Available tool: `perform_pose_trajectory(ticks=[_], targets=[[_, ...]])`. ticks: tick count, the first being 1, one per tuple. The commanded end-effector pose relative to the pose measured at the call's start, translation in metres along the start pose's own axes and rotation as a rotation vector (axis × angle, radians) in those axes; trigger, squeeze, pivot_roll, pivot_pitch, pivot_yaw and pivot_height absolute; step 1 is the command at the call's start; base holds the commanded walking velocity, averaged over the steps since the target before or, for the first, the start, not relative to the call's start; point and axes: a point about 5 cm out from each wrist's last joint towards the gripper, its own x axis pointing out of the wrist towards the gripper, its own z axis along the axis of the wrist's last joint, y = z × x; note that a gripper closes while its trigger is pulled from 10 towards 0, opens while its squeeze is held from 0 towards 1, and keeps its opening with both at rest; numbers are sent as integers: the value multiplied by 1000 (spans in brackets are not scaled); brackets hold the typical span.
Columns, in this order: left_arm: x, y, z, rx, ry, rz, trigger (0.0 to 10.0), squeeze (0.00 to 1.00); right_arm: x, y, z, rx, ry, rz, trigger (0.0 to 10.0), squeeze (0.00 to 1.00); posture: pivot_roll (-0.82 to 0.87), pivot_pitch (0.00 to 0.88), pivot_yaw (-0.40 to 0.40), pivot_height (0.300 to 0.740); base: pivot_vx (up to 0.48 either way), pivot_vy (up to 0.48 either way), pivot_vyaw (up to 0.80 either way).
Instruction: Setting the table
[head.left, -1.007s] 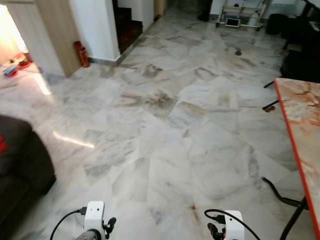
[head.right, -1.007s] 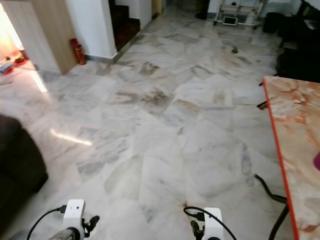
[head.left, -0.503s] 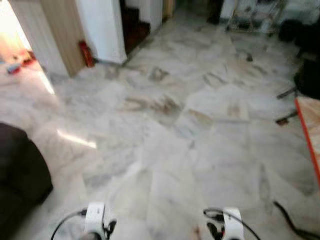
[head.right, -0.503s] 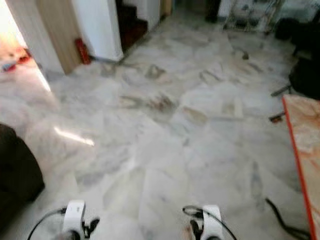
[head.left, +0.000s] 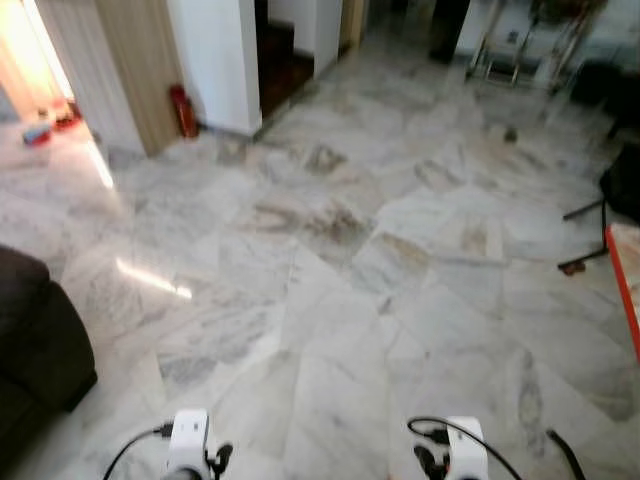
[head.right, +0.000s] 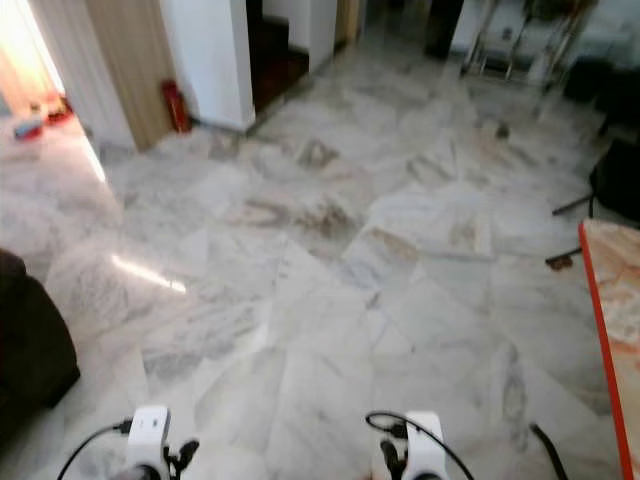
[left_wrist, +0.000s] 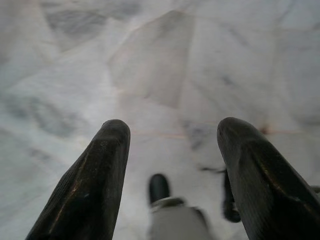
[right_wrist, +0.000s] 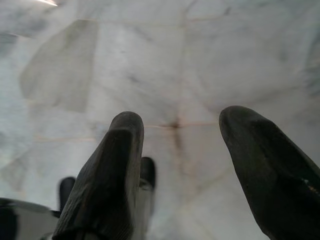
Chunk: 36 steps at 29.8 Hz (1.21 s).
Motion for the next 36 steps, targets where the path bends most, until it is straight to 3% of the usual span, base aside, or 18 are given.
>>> perform_pose_trajectory(ticks=[1,10,21,36], targets=[[0,-2,-3,-22,17,8,10000,0,1,-3,4,-13,-5,-2,10000,0,-8,0,-97,740,0,0,0],[2,-5,3,-28,5,7,10000,0,2,-4,10,-22,-18,1,10000,0,-4,0,-113,740,0,0,0],[2,0,5,-11,4,9,10000,0,3,-2,10,-12,-17,-31,10000,0,-5,0,-64,740,0,0,0],[-1,6,-2,1,19,19,10000,0,2,1,6,-5,-2,-25,10000,0,-3,0,-52,740,0,0,-776]])
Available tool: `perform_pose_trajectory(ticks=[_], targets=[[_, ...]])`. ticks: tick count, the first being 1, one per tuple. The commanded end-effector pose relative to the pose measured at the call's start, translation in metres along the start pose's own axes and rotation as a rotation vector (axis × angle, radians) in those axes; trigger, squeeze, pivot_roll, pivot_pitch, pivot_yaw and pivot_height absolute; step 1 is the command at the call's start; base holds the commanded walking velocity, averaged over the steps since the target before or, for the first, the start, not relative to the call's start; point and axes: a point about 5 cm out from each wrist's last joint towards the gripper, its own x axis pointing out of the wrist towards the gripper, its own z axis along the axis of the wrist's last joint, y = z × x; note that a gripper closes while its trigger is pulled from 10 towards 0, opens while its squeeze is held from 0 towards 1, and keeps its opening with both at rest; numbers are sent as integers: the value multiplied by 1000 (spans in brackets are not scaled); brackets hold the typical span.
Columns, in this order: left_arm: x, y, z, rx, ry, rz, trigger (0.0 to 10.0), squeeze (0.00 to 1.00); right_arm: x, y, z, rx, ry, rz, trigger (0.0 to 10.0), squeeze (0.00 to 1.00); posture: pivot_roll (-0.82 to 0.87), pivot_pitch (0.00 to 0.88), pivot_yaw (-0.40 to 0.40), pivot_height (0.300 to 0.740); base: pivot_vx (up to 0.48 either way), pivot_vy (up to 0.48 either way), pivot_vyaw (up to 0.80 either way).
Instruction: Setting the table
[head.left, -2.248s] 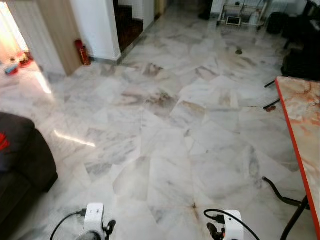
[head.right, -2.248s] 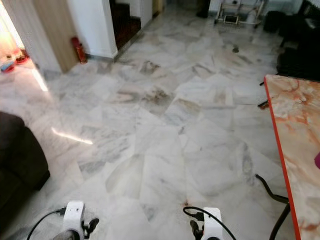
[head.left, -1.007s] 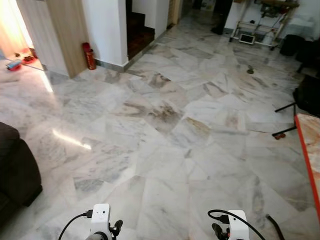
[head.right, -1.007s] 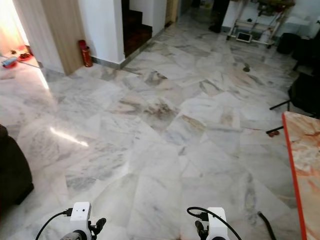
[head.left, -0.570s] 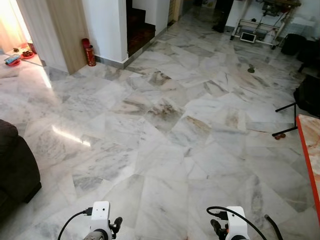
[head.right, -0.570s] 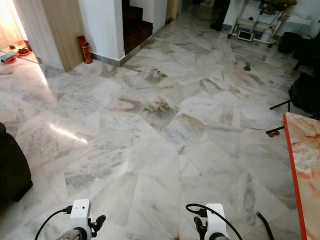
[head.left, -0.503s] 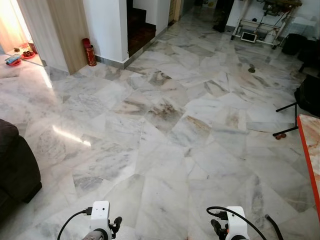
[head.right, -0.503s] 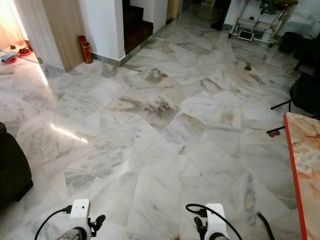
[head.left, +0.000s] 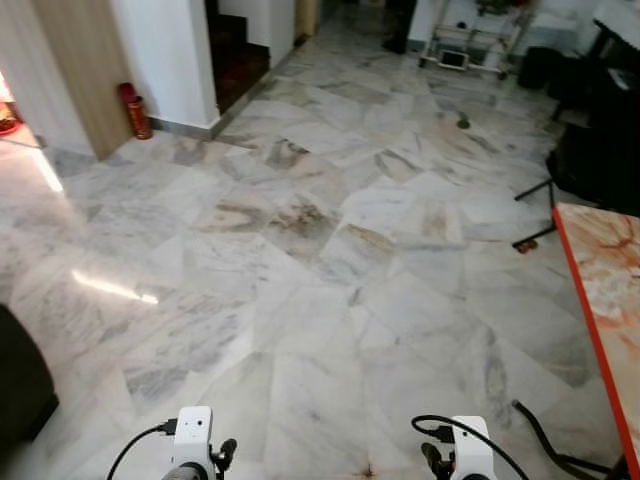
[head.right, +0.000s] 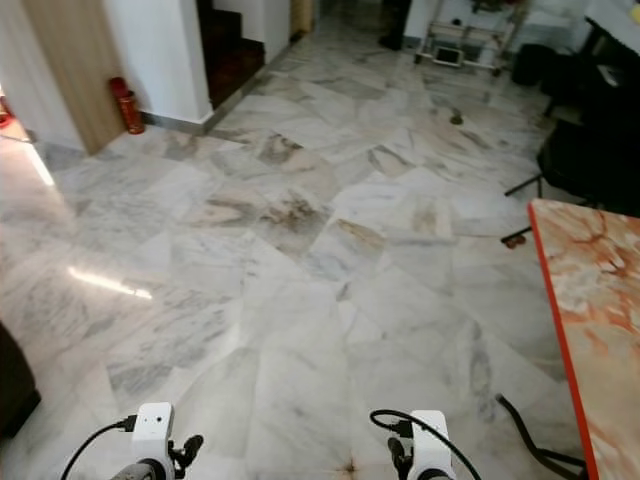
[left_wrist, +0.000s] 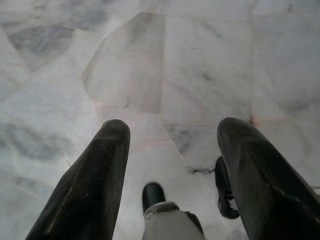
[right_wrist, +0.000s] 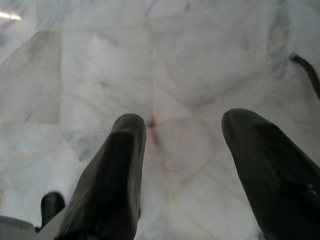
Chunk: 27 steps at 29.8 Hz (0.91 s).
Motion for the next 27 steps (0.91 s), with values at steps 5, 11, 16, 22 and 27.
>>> perform_pose_trajectory(ticks=[5,11,16,22,27], targets=[[-2,2,-7,-5,28,0,10000,0,-1,0,-5,11,12,-1,10000,0,-4,0,-49,740,0,0,-776],[-2,3,-7,4,25,-2,10000,0,-1,1,-5,15,12,1,10000,0,-3,0,-44,740,0,298,-779],[-2,4,-7,4,31,-1,10000,0,-1,2,-6,19,16,3,10000,0,-4,0,-39,740,0,60,-781],[-2,5,-6,7,21,-5,10000,0,-1,3,-6,20,17,6,10000,0,-5,0,-35,740,0,447,-780],[-2,4,-8,10,29,-10,10000,0,-1,3,-7,21,20,7,10000,0,-4,0,-35,740,0,188,-780]])
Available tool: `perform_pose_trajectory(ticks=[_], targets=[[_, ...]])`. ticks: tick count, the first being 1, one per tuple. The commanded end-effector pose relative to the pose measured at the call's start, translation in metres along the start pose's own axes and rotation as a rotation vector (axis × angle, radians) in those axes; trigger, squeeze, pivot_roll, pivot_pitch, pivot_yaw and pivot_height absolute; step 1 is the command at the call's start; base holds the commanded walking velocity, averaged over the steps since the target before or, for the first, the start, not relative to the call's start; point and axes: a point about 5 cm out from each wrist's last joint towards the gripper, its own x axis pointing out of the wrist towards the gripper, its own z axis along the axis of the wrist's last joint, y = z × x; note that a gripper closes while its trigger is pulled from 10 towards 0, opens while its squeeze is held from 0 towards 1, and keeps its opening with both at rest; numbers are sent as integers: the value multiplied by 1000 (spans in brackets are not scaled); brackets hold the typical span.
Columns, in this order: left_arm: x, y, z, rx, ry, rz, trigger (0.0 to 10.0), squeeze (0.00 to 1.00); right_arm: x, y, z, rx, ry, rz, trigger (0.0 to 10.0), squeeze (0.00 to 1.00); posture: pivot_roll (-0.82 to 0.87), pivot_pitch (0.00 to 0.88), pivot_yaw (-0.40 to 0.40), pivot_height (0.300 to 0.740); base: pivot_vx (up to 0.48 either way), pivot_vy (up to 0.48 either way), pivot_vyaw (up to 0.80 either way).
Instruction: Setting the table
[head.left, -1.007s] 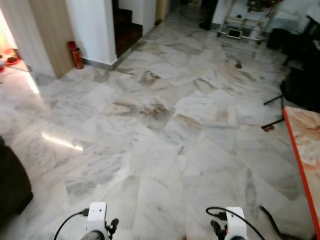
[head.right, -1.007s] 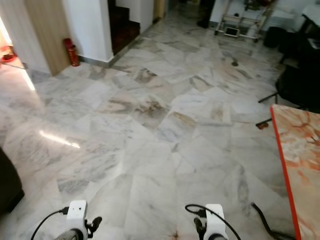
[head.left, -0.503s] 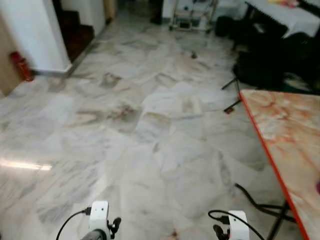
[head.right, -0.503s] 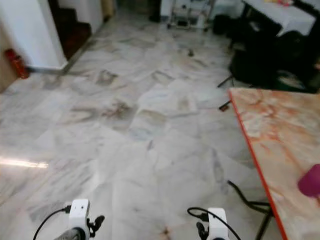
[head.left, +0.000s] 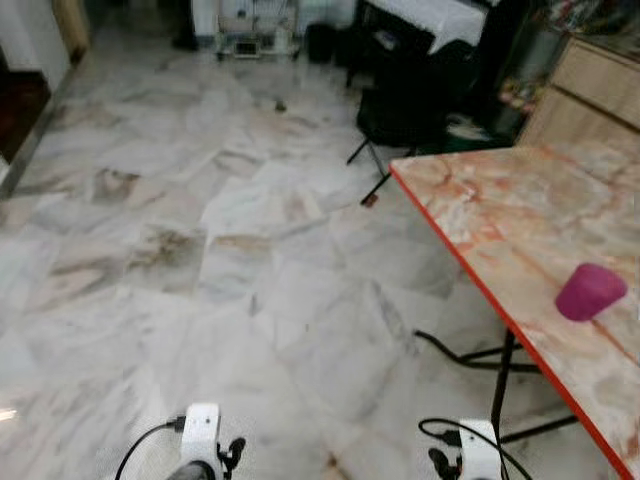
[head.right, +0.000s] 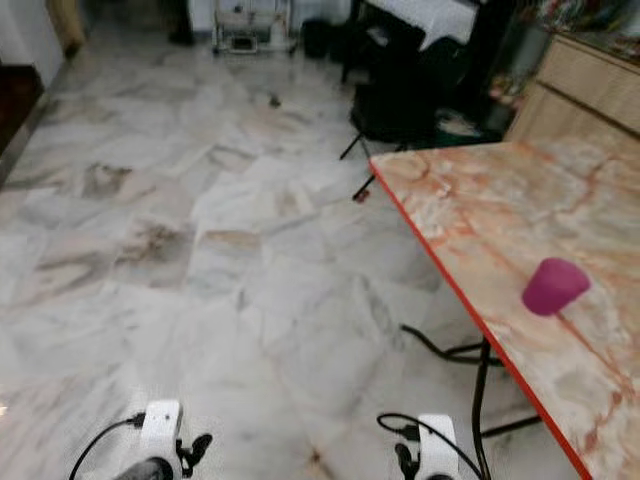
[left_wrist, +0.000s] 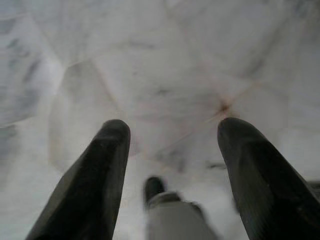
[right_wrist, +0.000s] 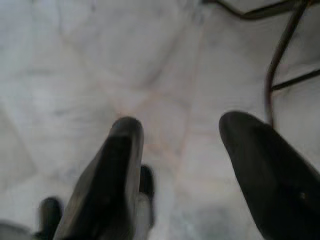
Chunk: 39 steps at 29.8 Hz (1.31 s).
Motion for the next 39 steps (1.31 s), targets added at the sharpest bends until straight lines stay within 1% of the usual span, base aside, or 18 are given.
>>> perform_pose_trajectory(ticks=[1,9,14,17,30,36,39], targets=[[2,-6,3,-5,-5,-15,10000,0,-2,-8,-4,2,12,-23,10000,0,-4,0,-35,740,0,469,-781],[2,-7,3,-1,-6,-19,10000,0,-3,-9,-4,3,12,-23,10000,0,-5,0,-36,740,0,34,-779],[1,-5,2,-4,-3,-14,10000,0,-3,-8,-4,5,11,-22,10000,0,-3,0,-33,740,0,397,-780],[1,-5,3,10,-8,-17,10000,0,-3,-8,-4,5,11,-21,10000,0,-3,0,-33,740,0,0,-781],[1,-4,2,16,-12,-1,10000,0,-3,-8,-6,5,16,-21,10000,0,-4,0,-34,740,0,0,-781],[1,-2,2,17,-15,-3,10000,0,-4,-8,-9,5,22,-24,10000,0,-8,0,-22,740,0,0,-781],[1,-1,4,20,-20,-1,10000,0,-4,-8,-11,-10,30,-24,10000,0,11,0,-21,740,0,0,-781]])
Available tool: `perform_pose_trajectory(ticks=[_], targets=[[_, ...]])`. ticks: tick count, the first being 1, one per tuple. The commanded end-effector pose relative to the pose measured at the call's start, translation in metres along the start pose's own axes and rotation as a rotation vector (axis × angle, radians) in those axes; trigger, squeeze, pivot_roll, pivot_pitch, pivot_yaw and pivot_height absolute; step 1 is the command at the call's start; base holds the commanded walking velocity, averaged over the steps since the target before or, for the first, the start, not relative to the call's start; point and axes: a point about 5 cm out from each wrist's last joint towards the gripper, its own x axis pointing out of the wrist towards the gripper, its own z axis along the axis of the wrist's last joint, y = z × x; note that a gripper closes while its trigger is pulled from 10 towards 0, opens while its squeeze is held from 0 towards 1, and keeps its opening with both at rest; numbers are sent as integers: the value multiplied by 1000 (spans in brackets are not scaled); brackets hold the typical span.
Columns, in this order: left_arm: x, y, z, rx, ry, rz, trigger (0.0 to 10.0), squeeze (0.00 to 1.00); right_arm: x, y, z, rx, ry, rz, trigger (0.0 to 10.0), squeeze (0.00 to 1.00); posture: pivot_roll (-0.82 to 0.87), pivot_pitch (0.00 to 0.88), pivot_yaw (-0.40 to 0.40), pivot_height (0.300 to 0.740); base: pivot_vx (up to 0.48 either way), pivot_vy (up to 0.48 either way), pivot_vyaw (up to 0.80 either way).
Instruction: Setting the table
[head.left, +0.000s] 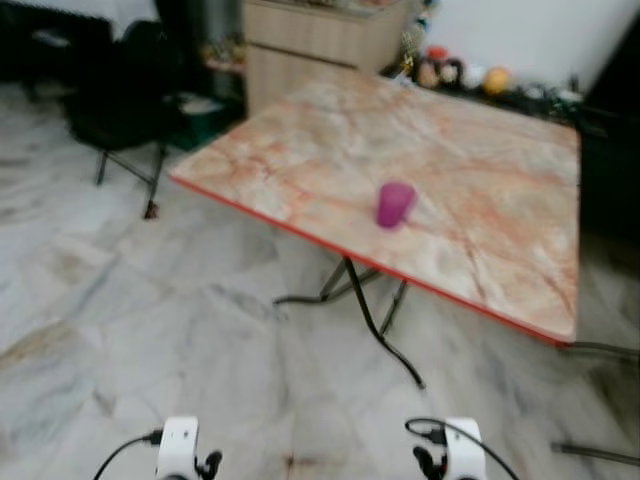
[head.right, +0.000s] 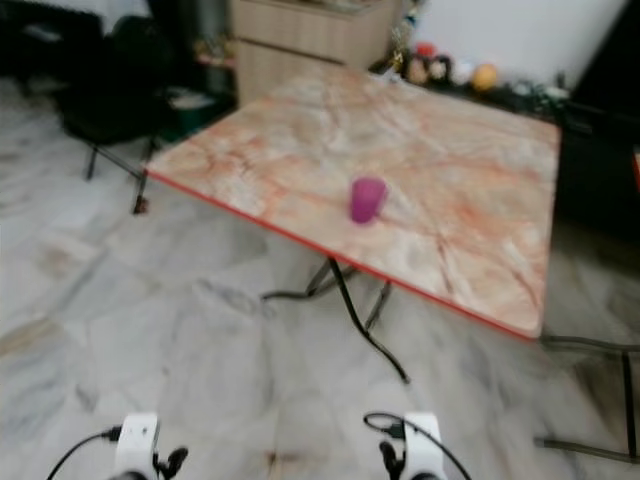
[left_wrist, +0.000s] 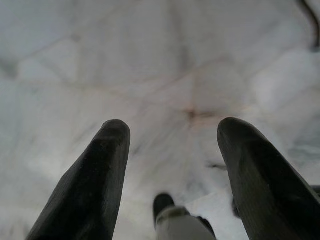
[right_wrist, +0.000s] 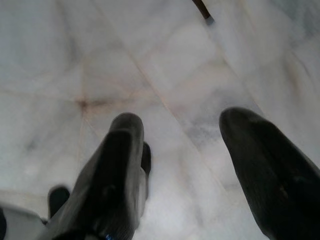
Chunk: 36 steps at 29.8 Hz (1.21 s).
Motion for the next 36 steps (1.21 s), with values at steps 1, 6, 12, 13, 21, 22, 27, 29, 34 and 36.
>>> perform_pose_trajectory(ticks=[1,6,12,13,21,22,27,29,34,36], targets=[[-3,8,-7,9,23,16,10000,0,1,5,3,-8,-11,10,10000,0,16,0,-20,740,0,0,-781],[-1,11,0,29,9,15,10000,0,1,5,3,4,-19,3,10000,0,1,0,-10,740,0,0,-779],[0,13,4,16,4,30,10000,0,1,4,4,9,-22,-2,10000,0,11,0,-15,740,0,0,-781],[0,13,4,13,3,31,10000,0,1,4,4,8,-21,-2,10000,0,11,0,-15,740,0,0,-775],[0,9,3,28,1,11,10000,0,1,5,3,16,-15,-2,10000,0,4,0,-9,740,0,0,-780],[0,9,4,28,0,10,10000,0,1,5,3,21,-16,1,10000,0,5,0,-9,740,0,0,-781],[2,8,10,30,-19,5,10000,0,2,6,5,29,-27,7,10000,0,2,0,-8,740,0,0,-285],[2,8,10,31,-21,4,10000,0,2,6,5,32,-27,6,10000,0,2,0,-8,740,0,0,0],[2,9,12,26,-26,11,10000,0,2,6,6,35,-29,6,10000,0,0,0,-7,740,0,0,0],[2,9,12,25,-26,12,10000,0,2,6,6,36,-30,6,10000,0,-1,0,-6,740,0,0,0]])
